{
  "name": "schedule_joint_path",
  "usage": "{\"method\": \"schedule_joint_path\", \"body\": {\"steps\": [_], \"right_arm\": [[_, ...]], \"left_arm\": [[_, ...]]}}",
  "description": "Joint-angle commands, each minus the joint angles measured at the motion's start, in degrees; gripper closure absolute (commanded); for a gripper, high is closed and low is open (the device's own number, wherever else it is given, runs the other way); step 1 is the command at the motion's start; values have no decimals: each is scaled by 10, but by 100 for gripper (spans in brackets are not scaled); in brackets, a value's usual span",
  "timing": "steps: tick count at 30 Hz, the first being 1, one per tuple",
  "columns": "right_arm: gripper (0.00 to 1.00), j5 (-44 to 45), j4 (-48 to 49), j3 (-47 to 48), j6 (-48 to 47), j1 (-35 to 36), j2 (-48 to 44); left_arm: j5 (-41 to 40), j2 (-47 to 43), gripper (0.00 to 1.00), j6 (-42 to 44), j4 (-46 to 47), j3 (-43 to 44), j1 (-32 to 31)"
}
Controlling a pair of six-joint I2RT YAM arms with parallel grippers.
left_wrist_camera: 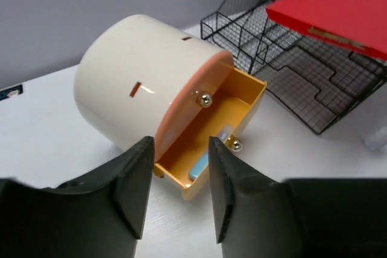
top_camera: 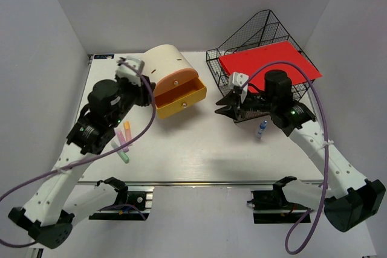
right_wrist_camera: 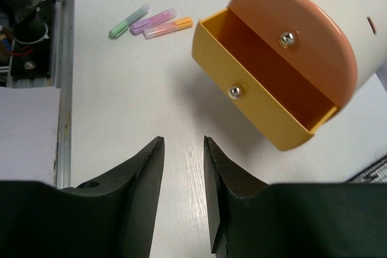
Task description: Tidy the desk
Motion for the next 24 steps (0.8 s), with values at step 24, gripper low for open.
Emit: {"method": "schedule_joint_path", "body": {"steps": [24], "right_arm": [[53, 206, -157, 438, 91, 321, 415]], "left_arm": [[-268, -273, 2, -370, -233, -46, -1]]}}
